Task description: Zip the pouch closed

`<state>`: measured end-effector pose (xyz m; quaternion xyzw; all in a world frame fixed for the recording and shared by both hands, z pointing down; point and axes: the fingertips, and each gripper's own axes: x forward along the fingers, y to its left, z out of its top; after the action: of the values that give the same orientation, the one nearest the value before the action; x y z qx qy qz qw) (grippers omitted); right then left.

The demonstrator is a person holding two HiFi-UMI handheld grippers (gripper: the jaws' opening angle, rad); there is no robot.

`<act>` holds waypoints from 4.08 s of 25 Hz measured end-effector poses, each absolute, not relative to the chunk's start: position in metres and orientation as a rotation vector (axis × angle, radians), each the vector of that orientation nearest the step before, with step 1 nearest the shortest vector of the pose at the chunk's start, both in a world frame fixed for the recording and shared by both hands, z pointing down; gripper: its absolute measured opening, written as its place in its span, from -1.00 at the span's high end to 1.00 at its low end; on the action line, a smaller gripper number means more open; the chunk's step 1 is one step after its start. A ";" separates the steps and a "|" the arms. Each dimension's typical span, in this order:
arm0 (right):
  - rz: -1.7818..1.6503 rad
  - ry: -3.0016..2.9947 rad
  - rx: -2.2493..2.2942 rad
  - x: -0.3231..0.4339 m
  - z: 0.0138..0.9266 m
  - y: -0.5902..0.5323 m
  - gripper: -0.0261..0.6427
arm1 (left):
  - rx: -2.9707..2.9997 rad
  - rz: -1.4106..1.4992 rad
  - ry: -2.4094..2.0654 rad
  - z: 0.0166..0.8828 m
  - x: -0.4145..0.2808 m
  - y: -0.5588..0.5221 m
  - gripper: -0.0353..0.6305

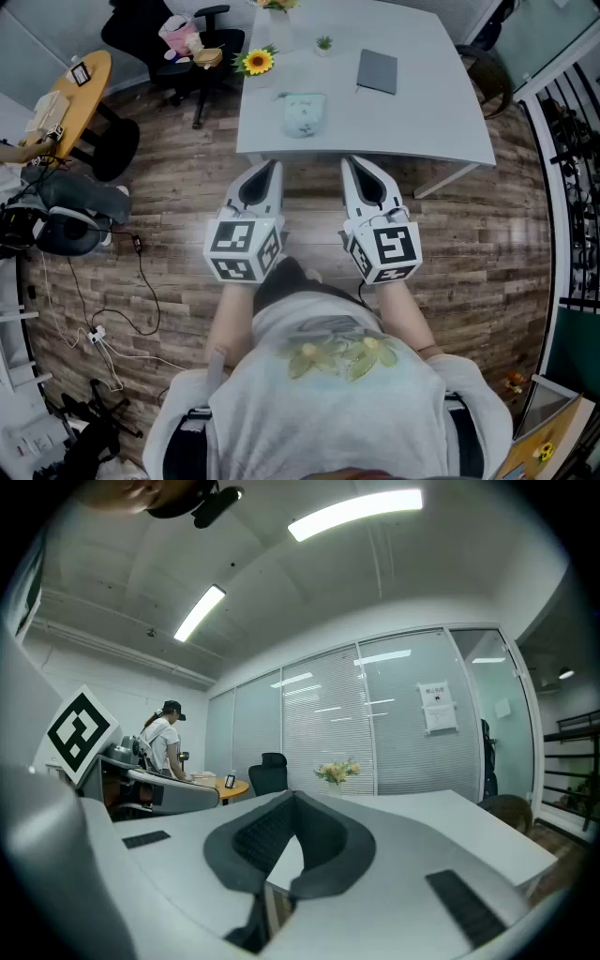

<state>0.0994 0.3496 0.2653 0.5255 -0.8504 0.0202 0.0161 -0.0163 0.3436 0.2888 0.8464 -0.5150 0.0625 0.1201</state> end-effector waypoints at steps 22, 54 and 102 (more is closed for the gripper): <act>0.130 -2.710 1.473 0.088 0.279 0.273 0.28 | 2.553 0.272 -1.452 0.299 -0.009 0.270 0.11; 0.231 -2.510 1.217 0.069 0.358 0.097 0.22 | 2.419 0.529 -1.215 0.389 -0.060 0.089 0.00; 0.375 -2.252 0.318 -0.012 0.585 -0.099 0.23 | 2.071 0.912 -0.950 0.617 -0.057 -0.050 0.23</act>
<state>-0.0118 -0.0995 0.5852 0.1259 -0.8928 0.1485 0.4061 -0.0573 -0.0497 0.6168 0.7946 -0.3646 0.3497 0.3368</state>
